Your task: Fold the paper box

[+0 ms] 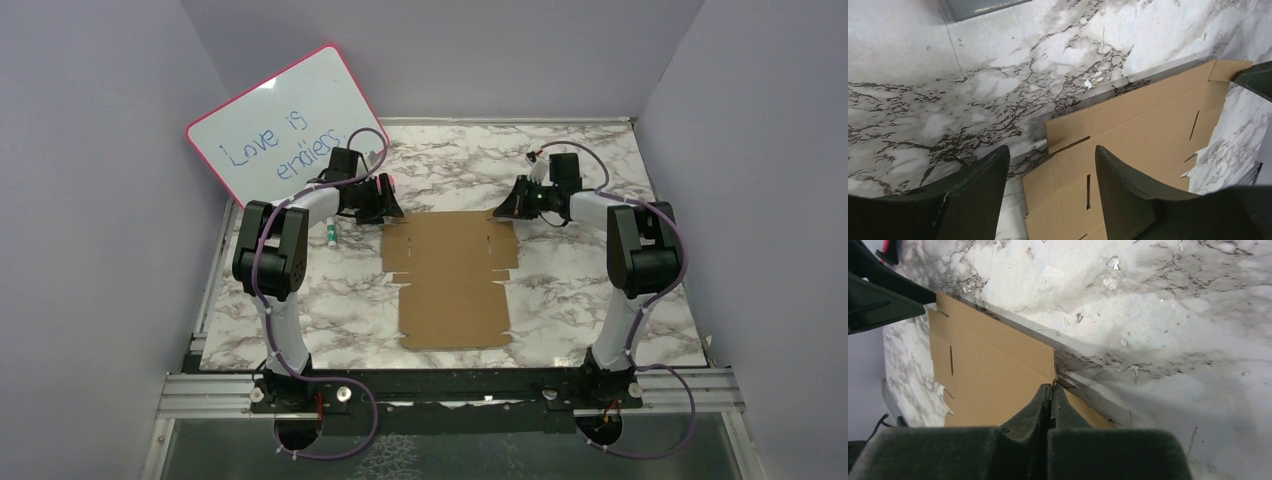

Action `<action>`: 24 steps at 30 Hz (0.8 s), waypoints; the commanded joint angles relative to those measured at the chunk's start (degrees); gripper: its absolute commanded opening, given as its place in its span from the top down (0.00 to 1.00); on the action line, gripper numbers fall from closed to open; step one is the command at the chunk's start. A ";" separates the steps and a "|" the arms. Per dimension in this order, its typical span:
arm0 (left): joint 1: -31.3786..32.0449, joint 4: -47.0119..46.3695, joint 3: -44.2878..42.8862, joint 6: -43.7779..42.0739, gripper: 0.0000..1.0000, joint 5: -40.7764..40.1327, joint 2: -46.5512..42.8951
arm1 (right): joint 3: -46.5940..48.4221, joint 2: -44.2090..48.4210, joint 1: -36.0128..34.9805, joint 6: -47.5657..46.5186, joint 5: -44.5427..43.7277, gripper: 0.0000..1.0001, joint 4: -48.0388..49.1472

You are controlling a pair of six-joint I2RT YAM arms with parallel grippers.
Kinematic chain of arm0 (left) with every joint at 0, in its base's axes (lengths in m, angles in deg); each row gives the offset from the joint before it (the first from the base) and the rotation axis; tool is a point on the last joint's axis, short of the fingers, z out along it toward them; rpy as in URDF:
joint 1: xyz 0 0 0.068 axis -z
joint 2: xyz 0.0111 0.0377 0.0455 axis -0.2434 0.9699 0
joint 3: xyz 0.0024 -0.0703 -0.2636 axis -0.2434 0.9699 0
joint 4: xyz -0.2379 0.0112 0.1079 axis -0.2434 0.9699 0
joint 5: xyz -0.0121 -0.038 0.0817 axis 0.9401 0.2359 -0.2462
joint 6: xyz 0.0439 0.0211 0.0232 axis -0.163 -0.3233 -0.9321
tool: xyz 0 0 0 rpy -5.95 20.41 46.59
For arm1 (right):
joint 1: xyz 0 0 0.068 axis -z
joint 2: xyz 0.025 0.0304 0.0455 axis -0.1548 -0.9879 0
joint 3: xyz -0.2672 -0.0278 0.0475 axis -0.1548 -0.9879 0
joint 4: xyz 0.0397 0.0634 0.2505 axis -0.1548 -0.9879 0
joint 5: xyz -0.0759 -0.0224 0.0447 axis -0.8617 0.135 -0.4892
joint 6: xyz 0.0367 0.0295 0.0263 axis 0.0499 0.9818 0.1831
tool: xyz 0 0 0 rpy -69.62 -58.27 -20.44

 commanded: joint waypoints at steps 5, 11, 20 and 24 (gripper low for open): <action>0.97 0.45 -1.08 1.50 0.37 0.40 2.20 | 2.01 4.10 -3.30 -3.67 -11.73 0.99 -5.82; 1.34 -1.43 -1.22 3.49 0.42 2.42 3.87 | 2.69 4.25 -4.90 -4.39 -15.44 0.99 -7.04; 2.99 -0.98 -0.58 3.55 0.53 -1.79 1.70 | 1.85 5.74 -6.73 -4.27 -20.23 0.99 -6.19; 3.87 -0.98 -0.49 4.10 0.57 -2.02 0.77 | 2.37 6.13 -7.48 -4.46 -22.09 0.99 -6.83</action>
